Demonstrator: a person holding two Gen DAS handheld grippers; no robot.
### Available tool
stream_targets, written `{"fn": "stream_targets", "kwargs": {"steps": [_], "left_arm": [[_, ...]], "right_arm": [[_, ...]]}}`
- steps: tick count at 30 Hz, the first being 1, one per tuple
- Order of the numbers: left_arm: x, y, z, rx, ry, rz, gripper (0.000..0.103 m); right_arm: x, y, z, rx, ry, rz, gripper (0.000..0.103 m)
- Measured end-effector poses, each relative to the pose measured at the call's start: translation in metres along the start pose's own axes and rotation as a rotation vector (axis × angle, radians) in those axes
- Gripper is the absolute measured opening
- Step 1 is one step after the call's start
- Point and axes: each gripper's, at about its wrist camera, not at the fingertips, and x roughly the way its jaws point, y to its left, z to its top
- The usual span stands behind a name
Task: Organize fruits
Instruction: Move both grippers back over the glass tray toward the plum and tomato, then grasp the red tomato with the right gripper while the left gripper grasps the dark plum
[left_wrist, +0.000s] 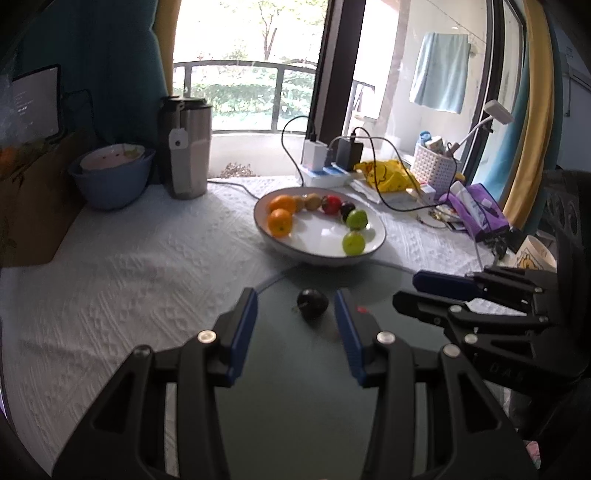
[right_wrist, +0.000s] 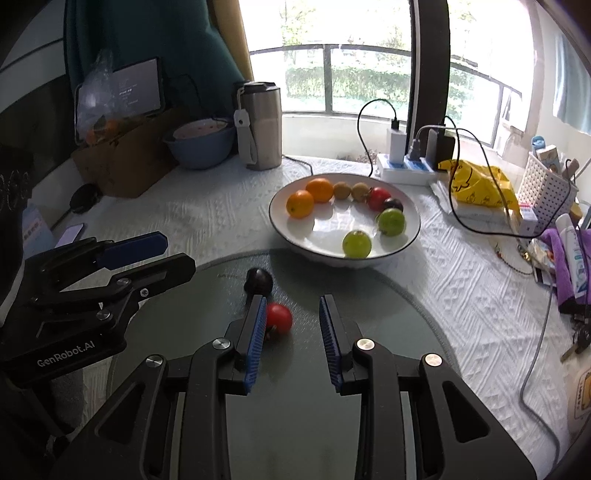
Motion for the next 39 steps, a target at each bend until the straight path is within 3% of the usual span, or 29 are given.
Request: {"fn": "stream_targets", "kwargs": {"steps": [4,6,8,15,23,26,29,39], "left_arm": [[0.001,0.003,-0.012,0.000,0.014,0.012,0.045],[0.002,0.005,-0.018,0.001,0.024,0.021,0.045],[0.003,0.008,-0.022,0.001,0.036,0.028,0.045],[0.012,0.021,-0.032,-0.026,0.075,0.057,0.045],[0.025,0.027,-0.029,-0.059,0.114,0.015,0.045],[0.030,0.022,-0.025,-0.035,0.118,0.018,0.046],[0.036,0.016,-0.019,-0.013,0.122,0.014,0.046],[0.063,0.003,-0.005,0.041,0.159,0.025,0.046]], "right_arm": [[0.006,0.006,-0.007,-0.006,0.020,0.007,0.034],[0.009,0.008,-0.009,-0.004,0.027,0.016,0.047],[0.012,0.009,-0.012,0.001,0.032,0.023,0.053],[0.028,0.006,-0.015,0.010,0.065,0.016,0.053],[0.045,0.004,-0.010,0.008,0.089,0.037,0.053],[0.050,0.005,-0.009,-0.006,0.103,0.053,0.053],[0.052,0.006,-0.009,-0.031,0.111,0.066,0.030],[0.040,-0.014,-0.005,-0.014,0.084,0.050,0.030]]}}
